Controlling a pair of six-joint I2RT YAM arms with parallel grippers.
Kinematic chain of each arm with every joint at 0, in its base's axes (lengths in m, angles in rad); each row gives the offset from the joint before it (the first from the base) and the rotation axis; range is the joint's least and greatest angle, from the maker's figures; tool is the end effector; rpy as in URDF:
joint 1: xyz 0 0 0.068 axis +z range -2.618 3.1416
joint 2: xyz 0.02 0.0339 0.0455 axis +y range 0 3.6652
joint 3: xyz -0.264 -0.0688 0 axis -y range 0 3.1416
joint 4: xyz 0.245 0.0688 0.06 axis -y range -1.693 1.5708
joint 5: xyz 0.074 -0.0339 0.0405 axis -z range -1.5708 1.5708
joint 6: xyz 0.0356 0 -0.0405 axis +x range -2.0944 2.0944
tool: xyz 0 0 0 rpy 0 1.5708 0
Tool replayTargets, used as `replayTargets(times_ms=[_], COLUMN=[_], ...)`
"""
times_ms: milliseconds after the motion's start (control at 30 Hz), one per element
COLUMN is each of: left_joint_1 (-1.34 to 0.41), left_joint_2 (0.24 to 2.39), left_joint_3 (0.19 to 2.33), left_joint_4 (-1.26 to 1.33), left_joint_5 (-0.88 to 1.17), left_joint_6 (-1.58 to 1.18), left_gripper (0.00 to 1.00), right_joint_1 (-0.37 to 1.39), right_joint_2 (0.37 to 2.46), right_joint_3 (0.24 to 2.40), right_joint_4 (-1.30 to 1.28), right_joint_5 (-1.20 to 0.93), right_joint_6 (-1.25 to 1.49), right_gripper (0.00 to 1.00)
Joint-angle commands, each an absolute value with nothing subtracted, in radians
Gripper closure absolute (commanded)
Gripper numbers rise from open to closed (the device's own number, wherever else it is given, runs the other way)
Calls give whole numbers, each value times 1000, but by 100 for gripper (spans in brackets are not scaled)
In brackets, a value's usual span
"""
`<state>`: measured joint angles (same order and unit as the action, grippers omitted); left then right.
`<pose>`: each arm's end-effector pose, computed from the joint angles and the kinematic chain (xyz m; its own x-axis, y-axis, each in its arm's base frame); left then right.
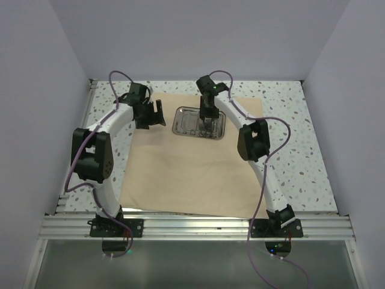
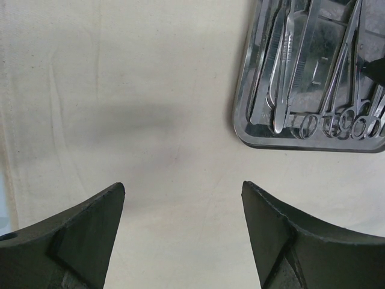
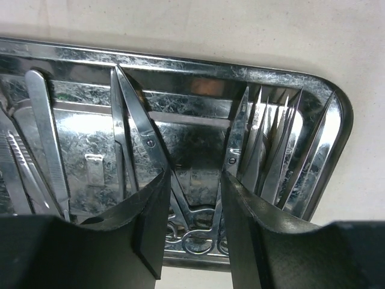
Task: Open and lay out the surgical kit
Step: Pick up the medical item from the container.
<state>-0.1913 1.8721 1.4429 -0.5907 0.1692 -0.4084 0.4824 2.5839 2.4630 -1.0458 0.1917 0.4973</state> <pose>0.3947 -0.0825 0.2253 -0.8765 -0.2290 -0.4234 -0.0808 0.9371 -0.3396 0.4791 0.2432 0.1831 -0.9015 0.0566 -0.4291 0.0467 0.9983 0.0336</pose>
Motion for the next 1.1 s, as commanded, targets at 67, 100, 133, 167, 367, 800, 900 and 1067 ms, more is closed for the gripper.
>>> replayTargets(times_ms=[67,100,133,167,367,800,900,1067], left_joint_1=[-189,-189,-189,-189,-189,-170,-166,-158], left_joint_2=[1888,1891,1899,1902,1937,1948,1948,1948], left_joint_3=[1497,1499,1502,1506,1542,1519,1506,1493], left_joint_4=[-572,-571,-571,-568,-577,-574,-566,-555], left_joint_5=[153,152,153,152,155,166,172,183], left_joint_6=[-394,-391,-387,-385,-359,-305,-304,-305], left_gripper=[17,17,17,17,17,17,17,17], right_joint_1=[488,488,492,494,517,560,558,558], right_joint_2=[2606,2606,2605,2602,2586,2692,2706,2729], right_joint_3=[2500,2499,2502,2500,2506,2499,2447,2399], right_joint_4=[-1032,-1032,-1034,-1031,-1020,-1127,-1126,-1127], right_joint_5=[179,176,176,176,170,253,241,224], right_joint_6=[512,514,514,515,520,528,532,535], right_gripper=[57,57,57,57,55,64,73,81])
